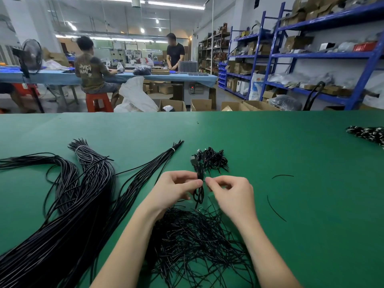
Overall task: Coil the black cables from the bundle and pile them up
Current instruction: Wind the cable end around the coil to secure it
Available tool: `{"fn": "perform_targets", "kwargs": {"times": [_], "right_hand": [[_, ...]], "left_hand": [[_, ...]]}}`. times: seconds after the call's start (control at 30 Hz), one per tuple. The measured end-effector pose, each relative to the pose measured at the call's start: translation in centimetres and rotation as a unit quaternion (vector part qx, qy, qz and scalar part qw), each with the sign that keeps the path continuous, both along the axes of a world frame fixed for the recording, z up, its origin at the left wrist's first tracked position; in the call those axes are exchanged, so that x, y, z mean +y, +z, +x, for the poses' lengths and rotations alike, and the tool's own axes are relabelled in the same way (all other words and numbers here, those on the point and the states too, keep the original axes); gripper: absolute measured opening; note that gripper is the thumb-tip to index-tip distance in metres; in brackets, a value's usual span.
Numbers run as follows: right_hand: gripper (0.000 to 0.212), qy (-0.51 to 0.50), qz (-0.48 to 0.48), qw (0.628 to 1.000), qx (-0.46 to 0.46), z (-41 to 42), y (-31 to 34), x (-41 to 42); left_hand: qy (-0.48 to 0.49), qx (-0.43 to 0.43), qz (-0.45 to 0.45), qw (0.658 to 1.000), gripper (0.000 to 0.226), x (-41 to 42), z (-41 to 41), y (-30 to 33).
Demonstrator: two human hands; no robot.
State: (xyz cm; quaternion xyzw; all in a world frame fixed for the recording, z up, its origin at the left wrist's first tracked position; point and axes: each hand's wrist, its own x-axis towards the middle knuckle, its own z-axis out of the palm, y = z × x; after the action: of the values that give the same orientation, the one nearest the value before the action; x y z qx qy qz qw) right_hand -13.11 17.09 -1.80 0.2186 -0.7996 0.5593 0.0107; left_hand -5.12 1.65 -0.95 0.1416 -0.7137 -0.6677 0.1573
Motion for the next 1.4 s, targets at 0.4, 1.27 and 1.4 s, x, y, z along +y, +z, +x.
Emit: {"fn": "perform_targets", "kwargs": {"times": [0.4, 1.27, 1.4], "right_hand": [[0.012, 0.124, -0.041, 0.991, -0.022, 0.2, 2.1, 1.6], [0.004, -0.008, -0.120, 0.971, 0.205, 1.3, 0.1, -0.5], [0.005, 0.009, -0.110, 0.970, 0.215, 1.3, -0.2, -0.7]], "left_hand": [[-0.013, 0.012, 0.085, 0.996, 0.024, 0.2, 0.3, 0.5], [0.000, 0.038, 0.144, 0.989, 0.027, 0.7, 0.5, 2.2], [-0.005, 0.043, 0.148, 0.988, 0.036, 0.8, 0.6, 2.2]]}}
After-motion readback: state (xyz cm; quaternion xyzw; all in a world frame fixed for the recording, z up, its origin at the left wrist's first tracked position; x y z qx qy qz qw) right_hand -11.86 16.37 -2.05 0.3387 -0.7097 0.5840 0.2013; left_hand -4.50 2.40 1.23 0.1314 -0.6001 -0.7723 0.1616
